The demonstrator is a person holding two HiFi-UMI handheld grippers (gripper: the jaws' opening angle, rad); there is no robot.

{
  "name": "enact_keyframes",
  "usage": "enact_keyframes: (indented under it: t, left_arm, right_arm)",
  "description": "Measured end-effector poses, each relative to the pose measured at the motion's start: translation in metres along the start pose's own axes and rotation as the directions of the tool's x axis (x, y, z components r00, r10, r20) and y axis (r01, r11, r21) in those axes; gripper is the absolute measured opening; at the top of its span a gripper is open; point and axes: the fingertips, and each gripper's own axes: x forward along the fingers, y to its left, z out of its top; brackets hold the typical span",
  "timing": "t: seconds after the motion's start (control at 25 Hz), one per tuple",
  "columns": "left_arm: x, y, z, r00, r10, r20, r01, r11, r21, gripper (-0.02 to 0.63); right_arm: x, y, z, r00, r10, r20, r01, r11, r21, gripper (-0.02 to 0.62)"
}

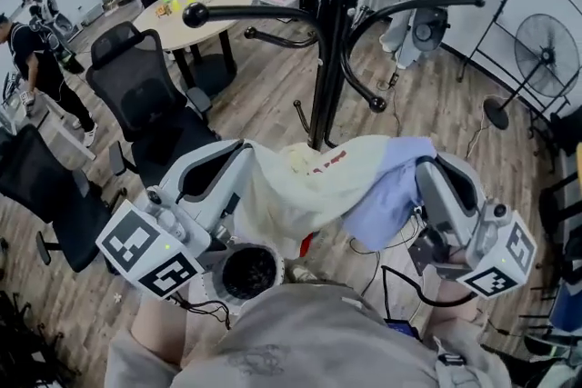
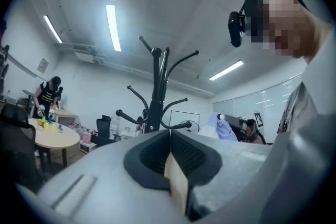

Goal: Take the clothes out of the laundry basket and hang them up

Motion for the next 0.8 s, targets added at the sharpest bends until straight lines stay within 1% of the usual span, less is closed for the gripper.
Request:
enact_keyframes:
  t: [0.16, 0.24, 0.28, 0.4, 0.48, 0.56, 0.64, 0.72, 0.8]
  left_arm:
    - [0.023, -0.017, 0.010, 0.995, -0.098, 0.003, 0.098, 0.995, 0.014, 0.005]
    - [0.032, -0.024, 0.024, 0.990, -0.136, 0.028, 0.135, 0.990, 0.030, 0.005]
    - [0.037, -0.025, 0.033, 0.989, -0.140, 0.047, 0.138, 0.990, 0.039, 0.005]
    - [0.052, -0.013, 0.065, 0.988, -0.106, 0.115, 0.100, 0.993, 0.057, 0.005]
    - [0.057, -0.003, 0.084, 0.982, -0.080, 0.171, 0.072, 0.996, 0.055, 0.005]
    - [0.059, 0.011, 0.097, 0.975, -0.042, 0.219, 0.038, 0.999, 0.024, 0.005]
    - [0.062, 0.023, 0.104, 0.966, 0.004, 0.257, 0.001, 1.000, -0.019, 0.005]
    - [0.064, 0.035, 0.103, 0.959, 0.059, 0.277, -0.045, 0.997, -0.055, 0.005]
    - [0.067, 0.049, 0.095, 0.955, 0.115, 0.275, -0.094, 0.991, -0.092, 0.005]
  right_arm:
    - [-0.018, -0.007, 0.022, 0.996, -0.044, 0.082, 0.045, 0.999, -0.009, 0.044]
    - [-0.023, -0.011, 0.039, 0.991, -0.058, 0.121, 0.064, 0.997, -0.042, 0.044]
    - [-0.024, -0.015, 0.050, 0.988, -0.068, 0.140, 0.077, 0.995, -0.063, 0.044]
    - [-0.021, -0.033, 0.082, 0.978, -0.098, 0.183, 0.125, 0.982, -0.140, 0.044]
    - [-0.015, -0.044, 0.101, 0.972, -0.115, 0.206, 0.155, 0.969, -0.192, 0.044]
    - [-0.009, -0.058, 0.117, 0.963, -0.138, 0.229, 0.192, 0.954, -0.231, 0.044]
    - [-0.005, -0.076, 0.132, 0.954, -0.167, 0.249, 0.230, 0.941, -0.250, 0.044]
    - [0.000, -0.095, 0.145, 0.947, -0.187, 0.263, 0.256, 0.931, -0.259, 0.043]
    - [0.009, -0.119, 0.150, 0.939, -0.223, 0.263, 0.293, 0.919, -0.265, 0.043]
